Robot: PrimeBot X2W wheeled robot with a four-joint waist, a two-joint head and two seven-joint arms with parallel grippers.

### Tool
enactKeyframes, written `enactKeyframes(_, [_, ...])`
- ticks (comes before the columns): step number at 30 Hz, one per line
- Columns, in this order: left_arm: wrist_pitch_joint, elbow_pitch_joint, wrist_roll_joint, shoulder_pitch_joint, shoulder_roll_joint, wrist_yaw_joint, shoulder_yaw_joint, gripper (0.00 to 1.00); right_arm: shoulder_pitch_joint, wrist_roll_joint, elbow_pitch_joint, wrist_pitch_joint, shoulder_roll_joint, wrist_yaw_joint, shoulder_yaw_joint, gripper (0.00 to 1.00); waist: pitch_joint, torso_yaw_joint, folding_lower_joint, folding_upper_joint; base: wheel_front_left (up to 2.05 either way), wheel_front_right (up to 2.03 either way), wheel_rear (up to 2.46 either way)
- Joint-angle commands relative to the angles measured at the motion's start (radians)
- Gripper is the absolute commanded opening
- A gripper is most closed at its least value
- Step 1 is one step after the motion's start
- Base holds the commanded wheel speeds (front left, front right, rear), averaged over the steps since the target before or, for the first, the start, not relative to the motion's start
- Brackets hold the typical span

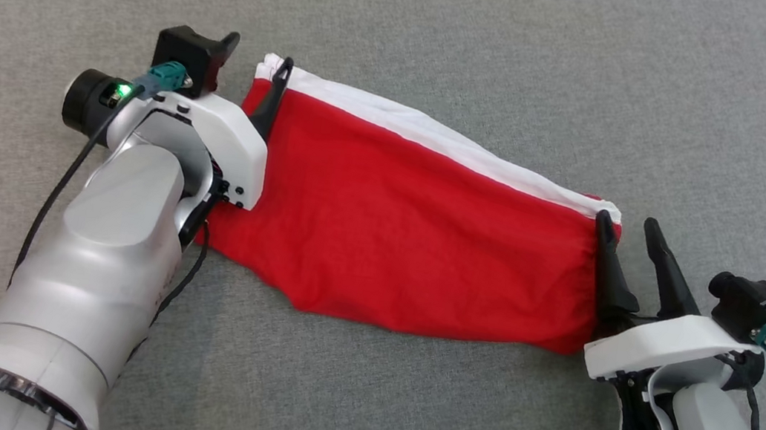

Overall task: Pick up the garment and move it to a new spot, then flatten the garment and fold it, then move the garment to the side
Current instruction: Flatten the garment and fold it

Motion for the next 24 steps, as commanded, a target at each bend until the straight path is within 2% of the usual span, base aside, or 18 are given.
enactKeyframes(1, [0.002,0.011,0.001,0.0,0.003,-0.007,-0.014,1.0,0.012,-0.022,-0.006,0.0,-0.007,0.0,-0.013,1.0,-0.018,0.011,-0.0001,0.0,0.0,0.0,0.0])
enactKeyframes(14, [0.097,-0.019,-0.122,0.133,0.002,-0.024,-0.12,1.0,0.118,-0.166,-0.072,0.0,-0.007,0.0,-0.177,1.0,-0.156,0.082,-0.0001,0.0,0.0,0.0,0.0])
enactKeyframes(18, [0.136,-0.013,-0.158,0.172,0.001,-0.026,-0.137,1.0,0.146,-0.181,-0.095,0.0,-0.007,0.0,-0.211,1.0,-0.177,0.08,-0.0001,0.0,0.0,0.0,0.0])
enactKeyframes(24, [0.219,0.032,-0.201,0.192,0.002,-0.016,-0.135,1.0,0.165,-0.18,-0.117,0.0,-0.007,0.0,-0.207,1.0,-0.175,0.05,-0.0001,0.0,0.0,0.0,0.0])
